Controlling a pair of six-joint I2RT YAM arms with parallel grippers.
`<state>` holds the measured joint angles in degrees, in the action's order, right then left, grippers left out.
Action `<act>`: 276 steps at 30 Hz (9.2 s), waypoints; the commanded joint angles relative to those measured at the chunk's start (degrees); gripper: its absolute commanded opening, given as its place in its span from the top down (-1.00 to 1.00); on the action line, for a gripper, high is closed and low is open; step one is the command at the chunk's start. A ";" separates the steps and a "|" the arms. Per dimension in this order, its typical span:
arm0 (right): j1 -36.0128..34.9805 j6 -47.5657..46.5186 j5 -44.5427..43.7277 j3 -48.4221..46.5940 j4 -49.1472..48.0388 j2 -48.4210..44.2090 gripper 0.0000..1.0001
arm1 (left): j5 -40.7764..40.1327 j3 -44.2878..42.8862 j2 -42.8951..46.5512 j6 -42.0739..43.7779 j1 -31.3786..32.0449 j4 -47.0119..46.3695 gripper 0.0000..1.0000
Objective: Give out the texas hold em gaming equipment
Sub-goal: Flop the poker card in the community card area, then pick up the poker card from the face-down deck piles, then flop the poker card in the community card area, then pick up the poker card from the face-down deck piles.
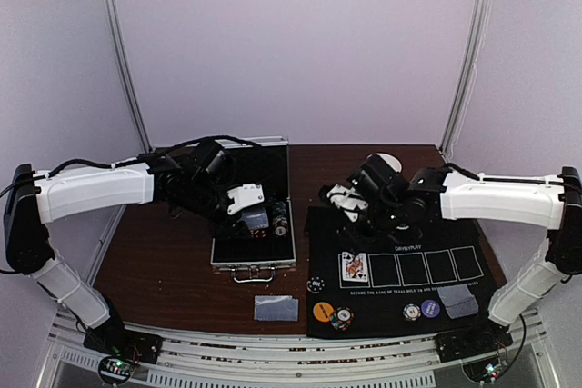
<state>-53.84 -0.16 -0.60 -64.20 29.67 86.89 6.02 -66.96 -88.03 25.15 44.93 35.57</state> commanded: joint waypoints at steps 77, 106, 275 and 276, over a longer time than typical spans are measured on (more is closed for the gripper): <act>5.92 17.94 32.37 -18.58 -19.09 19.29 0.94 | 0.23 -2.74 -2.54 -0.17 -0.63 -0.85 0.02; 7.94 3.76 -7.19 -13.14 10.35 -0.72 1.00 | -0.06 -2.26 -2.17 -0.24 -1.07 -0.91 0.02; 6.47 12.70 27.11 -20.47 -14.74 17.79 1.00 | 1.00 -2.73 -0.99 -1.15 -1.87 -0.42 0.02; 6.47 12.27 26.69 -20.64 -13.80 17.46 1.00 | 0.96 -2.74 -1.07 -1.15 -1.86 -0.42 0.03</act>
<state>-47.86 15.00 30.20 -83.44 8.36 106.69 6.85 -69.49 -88.84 24.27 43.33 37.30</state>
